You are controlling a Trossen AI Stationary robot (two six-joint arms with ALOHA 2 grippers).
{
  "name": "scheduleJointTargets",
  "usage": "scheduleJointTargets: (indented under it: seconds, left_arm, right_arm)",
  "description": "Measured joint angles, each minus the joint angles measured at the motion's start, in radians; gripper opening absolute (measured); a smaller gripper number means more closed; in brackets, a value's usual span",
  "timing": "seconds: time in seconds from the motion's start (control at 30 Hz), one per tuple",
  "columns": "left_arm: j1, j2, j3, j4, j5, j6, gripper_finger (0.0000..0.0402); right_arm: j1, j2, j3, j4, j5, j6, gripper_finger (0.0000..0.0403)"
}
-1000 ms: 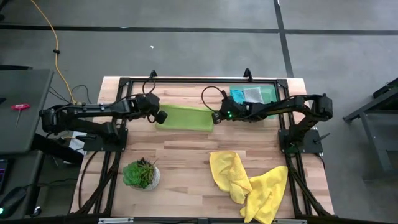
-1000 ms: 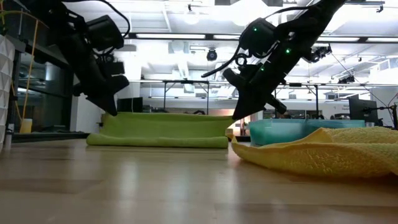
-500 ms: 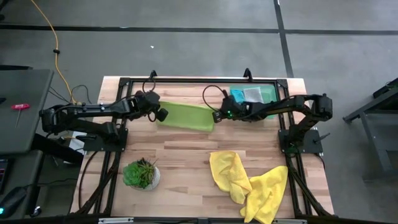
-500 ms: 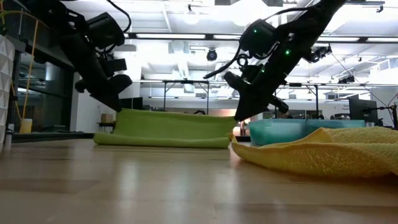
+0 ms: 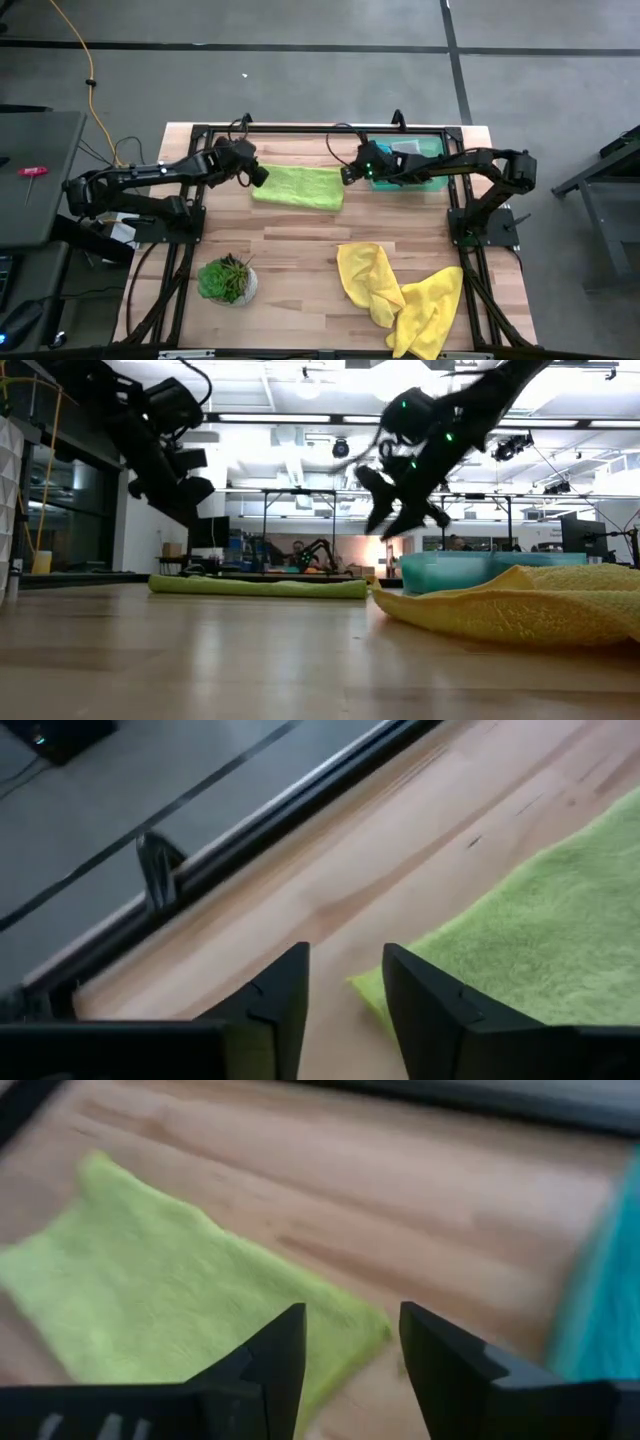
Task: Fold microfiber towels
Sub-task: Fold the green towel
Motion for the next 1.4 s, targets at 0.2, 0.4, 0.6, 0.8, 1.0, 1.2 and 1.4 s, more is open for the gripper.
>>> scheduleJointTargets:
  seconds: [0.2, 0.4, 0.6, 0.8, 1.0, 1.2, 1.4]
  left_arm:
    - [0.068, 0.000, 0.095, -0.082, 0.266, 0.129, 0.0147]
    - [0.077, 0.004, 0.077, -0.241, 0.474, 0.139, 0.0156]
    - [0.060, 0.004, -0.033, -0.237, 0.501, 0.090, 0.0157]
    - [0.010, 0.004, -0.081, -0.157, 0.516, 0.200, 0.0157]
    - [-0.044, 0.024, -0.082, -0.175, 0.511, 0.336, 0.0157]
    - [-0.079, 0.103, -0.082, -0.201, 0.429, 0.396, 0.0157]
    - [-0.102, 0.169, -0.081, -0.168, 0.376, 0.413, 0.0157]
  right_arm:
    - [-0.008, -0.041, 0.096, -0.079, -0.176, -0.226, 0.0156]
    - [0.030, -0.076, 0.121, -0.291, -0.283, -0.326, 0.0156]
    - [0.084, -0.089, 0.014, -0.293, -0.359, -0.326, 0.0156]
    - [0.107, -0.089, -0.053, -0.183, -0.365, -0.291, 0.0156]
    - [0.106, -0.089, -0.055, -0.143, -0.365, -0.303, 0.0156]
    - [0.106, -0.089, -0.055, -0.119, -0.365, -0.308, 0.0156]
    - [0.106, -0.089, -0.055, -0.111, -0.364, -0.308, 0.0156]
